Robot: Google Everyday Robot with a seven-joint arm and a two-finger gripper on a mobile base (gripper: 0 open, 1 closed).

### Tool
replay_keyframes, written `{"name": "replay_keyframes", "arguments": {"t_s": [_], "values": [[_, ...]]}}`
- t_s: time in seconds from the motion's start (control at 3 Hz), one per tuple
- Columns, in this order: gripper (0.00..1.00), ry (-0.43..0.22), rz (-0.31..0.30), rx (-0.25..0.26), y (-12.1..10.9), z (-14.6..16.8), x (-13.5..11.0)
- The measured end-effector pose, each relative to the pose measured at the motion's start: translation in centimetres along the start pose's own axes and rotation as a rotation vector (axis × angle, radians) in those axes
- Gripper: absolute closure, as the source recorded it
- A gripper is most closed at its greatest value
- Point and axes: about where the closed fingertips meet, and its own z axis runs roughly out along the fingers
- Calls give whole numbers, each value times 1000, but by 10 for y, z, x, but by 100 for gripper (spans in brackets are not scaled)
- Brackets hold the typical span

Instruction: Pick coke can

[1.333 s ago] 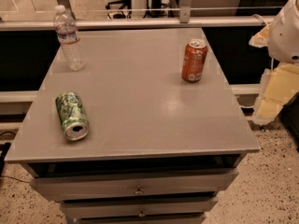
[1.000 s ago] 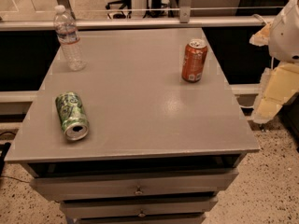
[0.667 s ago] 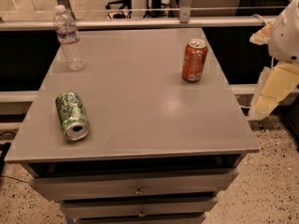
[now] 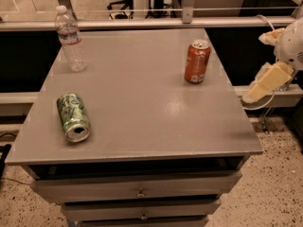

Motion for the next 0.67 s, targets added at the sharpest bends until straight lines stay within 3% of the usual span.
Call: {"name": "replay_keyframes", "arguments": {"t_s": [0.33, 0.67], "values": [[0, -153, 76, 12, -27, 29, -1], [0, -300, 130, -16, -39, 61, -22]]}}
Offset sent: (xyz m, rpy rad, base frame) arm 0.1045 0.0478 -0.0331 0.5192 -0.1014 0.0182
